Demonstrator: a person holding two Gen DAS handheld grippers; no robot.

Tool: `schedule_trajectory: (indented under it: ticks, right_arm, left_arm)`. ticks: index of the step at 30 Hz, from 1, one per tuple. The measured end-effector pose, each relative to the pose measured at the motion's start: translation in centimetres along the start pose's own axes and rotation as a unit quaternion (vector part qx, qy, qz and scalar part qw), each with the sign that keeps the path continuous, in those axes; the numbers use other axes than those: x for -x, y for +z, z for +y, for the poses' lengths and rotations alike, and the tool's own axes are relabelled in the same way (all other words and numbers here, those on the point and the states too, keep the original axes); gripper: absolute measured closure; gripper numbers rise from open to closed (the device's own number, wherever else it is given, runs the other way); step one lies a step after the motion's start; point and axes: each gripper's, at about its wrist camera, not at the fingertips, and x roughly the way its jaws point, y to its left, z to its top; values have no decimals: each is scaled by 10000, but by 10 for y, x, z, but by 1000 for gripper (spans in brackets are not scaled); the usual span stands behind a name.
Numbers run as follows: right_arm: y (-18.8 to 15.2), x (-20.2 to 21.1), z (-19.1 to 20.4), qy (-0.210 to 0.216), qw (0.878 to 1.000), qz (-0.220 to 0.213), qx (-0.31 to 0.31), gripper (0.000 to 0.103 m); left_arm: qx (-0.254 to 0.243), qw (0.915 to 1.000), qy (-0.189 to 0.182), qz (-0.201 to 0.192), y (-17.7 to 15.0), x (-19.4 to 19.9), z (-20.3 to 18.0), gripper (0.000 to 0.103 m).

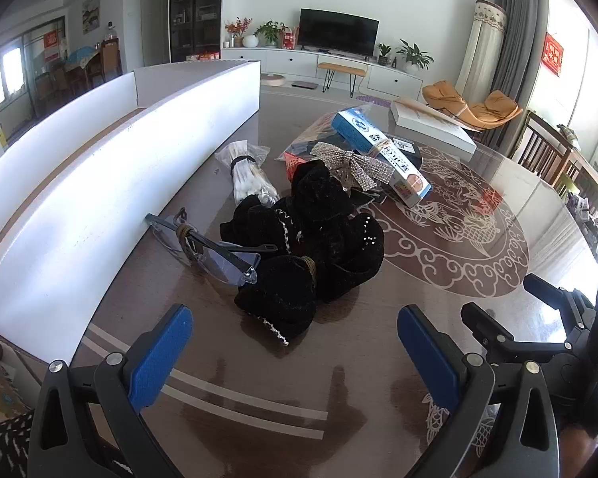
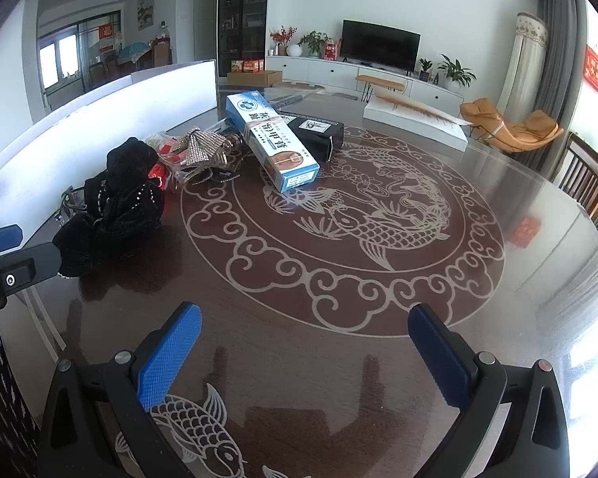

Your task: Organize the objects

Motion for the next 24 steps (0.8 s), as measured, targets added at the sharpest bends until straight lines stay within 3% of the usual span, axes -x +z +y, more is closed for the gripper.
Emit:
schedule_trajectory:
  ticks: [8,24]
  right_arm:
    - [2,-16,-9,12,9989,354,-303,0]
    - [2,-25,-7,29,9977,621,-263,0]
  left_arm:
    - [-306,9994,91,140,0,-5,-10,0]
    - [-29,9994,9,357,0,-16,-3,0]
